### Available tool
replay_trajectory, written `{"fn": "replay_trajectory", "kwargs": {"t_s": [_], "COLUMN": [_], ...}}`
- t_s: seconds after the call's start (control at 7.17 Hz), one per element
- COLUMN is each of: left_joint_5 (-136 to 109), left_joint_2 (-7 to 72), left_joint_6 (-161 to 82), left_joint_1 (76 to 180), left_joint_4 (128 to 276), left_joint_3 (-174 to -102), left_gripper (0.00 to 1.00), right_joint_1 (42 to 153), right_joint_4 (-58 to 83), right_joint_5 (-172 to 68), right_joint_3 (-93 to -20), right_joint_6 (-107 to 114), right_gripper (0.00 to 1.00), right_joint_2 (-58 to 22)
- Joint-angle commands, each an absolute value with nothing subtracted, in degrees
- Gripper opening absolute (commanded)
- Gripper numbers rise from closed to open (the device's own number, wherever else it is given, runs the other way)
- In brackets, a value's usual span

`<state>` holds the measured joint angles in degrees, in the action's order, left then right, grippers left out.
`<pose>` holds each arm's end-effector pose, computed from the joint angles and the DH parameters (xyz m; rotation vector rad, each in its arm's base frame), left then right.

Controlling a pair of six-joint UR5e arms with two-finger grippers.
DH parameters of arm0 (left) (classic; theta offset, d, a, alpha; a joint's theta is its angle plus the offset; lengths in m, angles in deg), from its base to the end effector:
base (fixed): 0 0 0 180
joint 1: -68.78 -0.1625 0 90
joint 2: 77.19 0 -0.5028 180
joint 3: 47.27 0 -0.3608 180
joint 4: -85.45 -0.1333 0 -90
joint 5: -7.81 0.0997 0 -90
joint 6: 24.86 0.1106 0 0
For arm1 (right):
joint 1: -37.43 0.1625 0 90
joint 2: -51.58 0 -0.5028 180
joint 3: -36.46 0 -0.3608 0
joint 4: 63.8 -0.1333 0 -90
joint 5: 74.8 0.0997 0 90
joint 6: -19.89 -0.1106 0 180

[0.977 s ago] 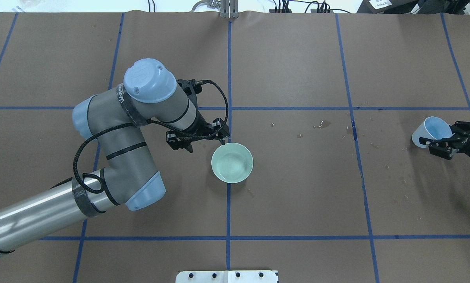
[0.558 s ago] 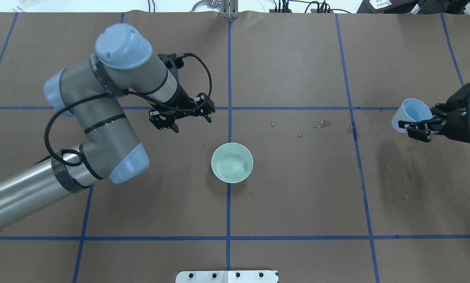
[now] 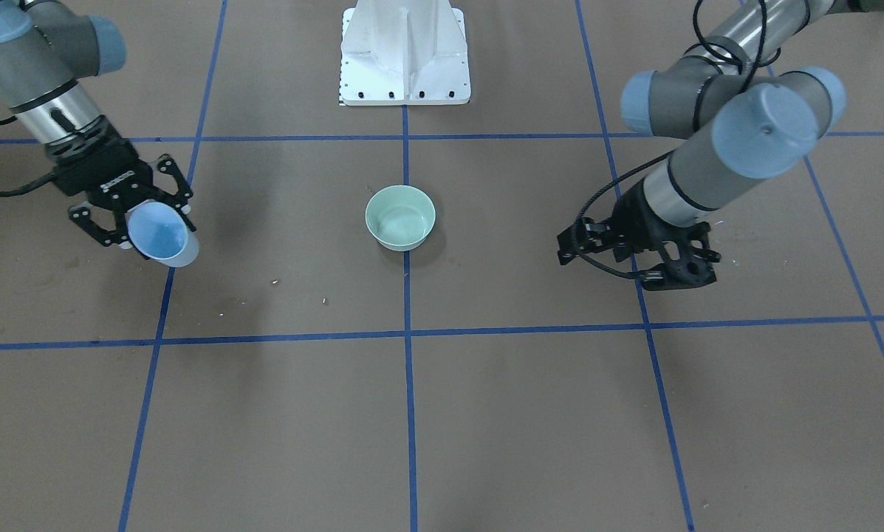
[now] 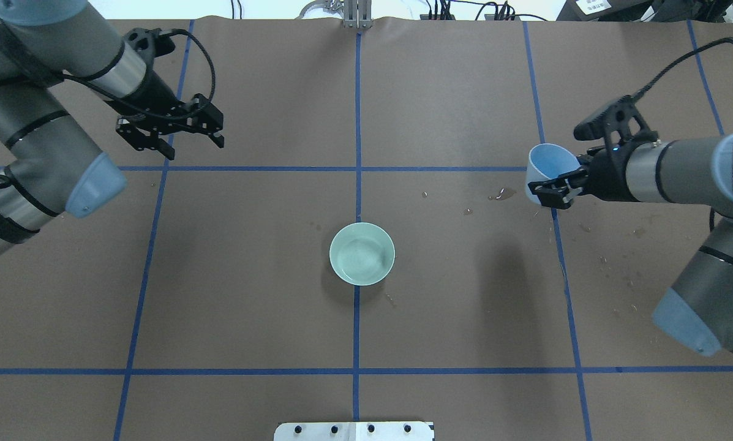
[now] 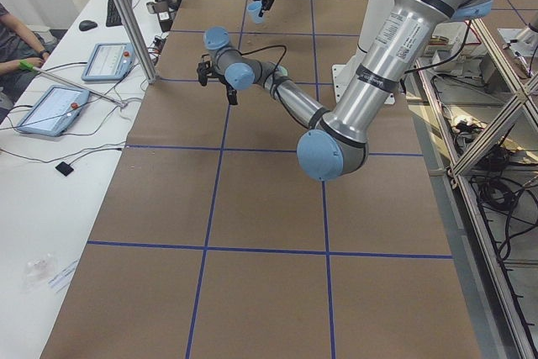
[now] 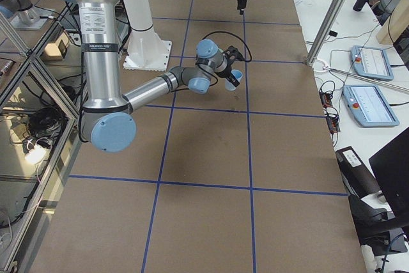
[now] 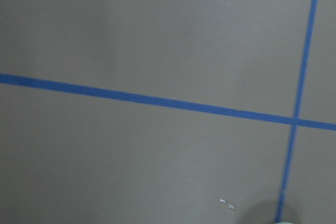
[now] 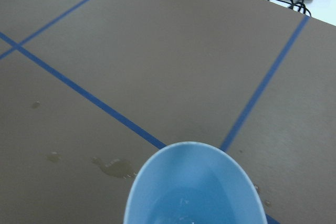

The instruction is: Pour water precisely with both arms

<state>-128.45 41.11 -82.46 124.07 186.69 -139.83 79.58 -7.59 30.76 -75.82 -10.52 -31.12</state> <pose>0.3395 -0.5839 0.4100 -0.0745 1.0297 -0.0670 -0.3142 -0.4242 0.4418 0.7042 -0.8888 -0.4214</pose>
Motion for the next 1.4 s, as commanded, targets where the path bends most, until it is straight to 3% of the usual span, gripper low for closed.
{"fn": "replay_trajectory", "kwargs": {"t_s": [0.0, 0.14, 0.7, 0.98, 1.26], "left_joint_5": [-130.1, -131.5, -132.6, -132.6, -132.6], "left_joint_2": [37.2, 37.2, 37.2, 37.2, 37.0], "left_joint_6": [-72.3, -70.8, -67.4, -67.4, -67.4], "left_joint_1": [129.3, 131.2, 132.8, 132.8, 132.8], "left_joint_4": [186.5, 186.6, 186.6, 186.6, 186.6], "left_joint_3": [-137.5, -135.4, -133.0, -132.8, -132.9], "left_gripper": [0.99, 0.99, 0.99, 0.99, 0.99], "right_joint_1": [68.4, 64.3, 61.2, 60.5, 60.1], "right_joint_4": [20.9, 34.3, 37.5, 47.5, 48.8], "right_joint_5": [24.6, 21.5, 21.4, 21.3, 20.9], "right_joint_3": [-80.8, -80.3, -70.0, -68.0, -60.7], "right_joint_6": [-10.5, -10.5, -9.6, -4.1, -3.2], "right_gripper": [0.26, 0.26, 0.26, 0.26, 0.26], "right_joint_2": [-16.0, -7.5, -0.8, 4.2, 8.5]}}
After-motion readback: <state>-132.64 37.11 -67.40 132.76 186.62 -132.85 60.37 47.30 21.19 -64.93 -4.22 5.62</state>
